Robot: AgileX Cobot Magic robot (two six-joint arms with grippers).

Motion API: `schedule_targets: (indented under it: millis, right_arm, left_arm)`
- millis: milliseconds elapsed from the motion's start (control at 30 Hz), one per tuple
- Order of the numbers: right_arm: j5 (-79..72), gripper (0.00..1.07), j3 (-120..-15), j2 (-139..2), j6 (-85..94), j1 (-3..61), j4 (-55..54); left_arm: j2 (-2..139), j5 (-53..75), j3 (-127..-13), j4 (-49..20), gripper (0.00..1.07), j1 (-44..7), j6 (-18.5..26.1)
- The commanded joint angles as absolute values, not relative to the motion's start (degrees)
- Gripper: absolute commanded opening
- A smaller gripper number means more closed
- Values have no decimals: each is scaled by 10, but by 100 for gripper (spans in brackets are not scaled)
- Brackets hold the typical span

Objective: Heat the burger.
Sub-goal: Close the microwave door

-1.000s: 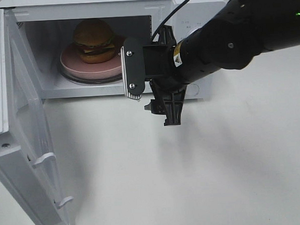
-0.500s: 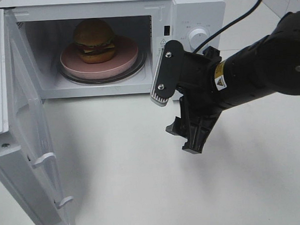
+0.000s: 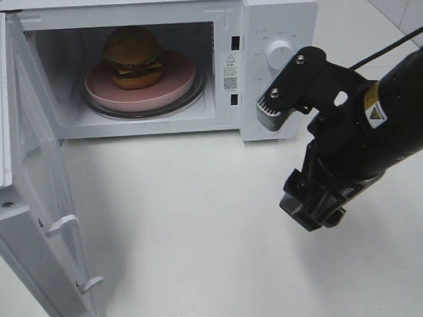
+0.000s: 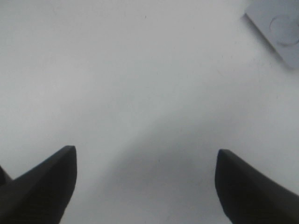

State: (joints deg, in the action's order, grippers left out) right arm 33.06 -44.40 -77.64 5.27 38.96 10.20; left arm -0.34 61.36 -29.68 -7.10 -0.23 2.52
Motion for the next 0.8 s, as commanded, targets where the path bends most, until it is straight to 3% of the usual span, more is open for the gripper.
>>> schedule_targets:
  millis: [33,333,800]
  right_arm:
    - [401,76,-443,-755,20,388,100]
    - [532,76,-443,-704,0,388,85]
    - [561,76,-416,-571,-17,384,55]
  left_arm:
    - [-14,615,-296,-74,77,-4,24]
    - [-14,615,-296,-74,77,-4,24]
    - [-14,615,-296,-74,77,-4,24]
